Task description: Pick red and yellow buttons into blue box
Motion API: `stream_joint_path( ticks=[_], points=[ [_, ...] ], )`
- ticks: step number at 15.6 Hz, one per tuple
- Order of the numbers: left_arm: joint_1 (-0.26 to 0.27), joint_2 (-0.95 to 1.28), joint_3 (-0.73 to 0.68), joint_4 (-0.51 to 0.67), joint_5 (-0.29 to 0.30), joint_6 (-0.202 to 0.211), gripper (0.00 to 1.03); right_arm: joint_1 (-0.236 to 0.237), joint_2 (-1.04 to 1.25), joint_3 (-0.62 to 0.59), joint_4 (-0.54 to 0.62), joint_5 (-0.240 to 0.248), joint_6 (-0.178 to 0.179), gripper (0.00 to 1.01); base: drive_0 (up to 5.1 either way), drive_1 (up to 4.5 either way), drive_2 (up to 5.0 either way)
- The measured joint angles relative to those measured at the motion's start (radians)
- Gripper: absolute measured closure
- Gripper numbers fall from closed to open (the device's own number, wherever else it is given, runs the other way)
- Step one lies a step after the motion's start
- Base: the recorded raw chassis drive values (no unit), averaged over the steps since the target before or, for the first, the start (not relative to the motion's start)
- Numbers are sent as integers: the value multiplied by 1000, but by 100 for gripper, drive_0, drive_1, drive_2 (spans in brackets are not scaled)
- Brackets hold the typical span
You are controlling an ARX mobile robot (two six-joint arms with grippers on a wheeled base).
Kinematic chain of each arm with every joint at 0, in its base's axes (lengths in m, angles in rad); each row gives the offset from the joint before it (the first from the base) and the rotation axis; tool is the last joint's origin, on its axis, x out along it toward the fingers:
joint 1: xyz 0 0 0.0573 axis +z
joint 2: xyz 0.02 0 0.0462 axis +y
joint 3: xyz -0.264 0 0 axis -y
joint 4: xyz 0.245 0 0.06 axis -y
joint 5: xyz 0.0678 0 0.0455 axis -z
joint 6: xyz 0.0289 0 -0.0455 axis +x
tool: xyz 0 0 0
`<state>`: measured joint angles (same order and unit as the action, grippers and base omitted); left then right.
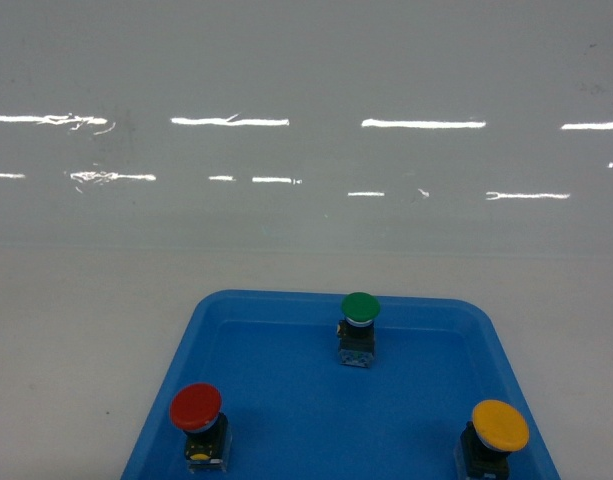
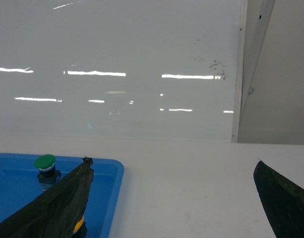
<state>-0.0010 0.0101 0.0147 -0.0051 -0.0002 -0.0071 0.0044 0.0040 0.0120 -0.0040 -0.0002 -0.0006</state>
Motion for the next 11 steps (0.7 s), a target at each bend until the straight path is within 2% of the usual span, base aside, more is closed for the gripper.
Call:
stream_joint_path(
  ticks=[11],
  points=[
    [0,0,0,0,0,0,5,0,0,0,0,0,0,3,0,0,0]
  ],
)
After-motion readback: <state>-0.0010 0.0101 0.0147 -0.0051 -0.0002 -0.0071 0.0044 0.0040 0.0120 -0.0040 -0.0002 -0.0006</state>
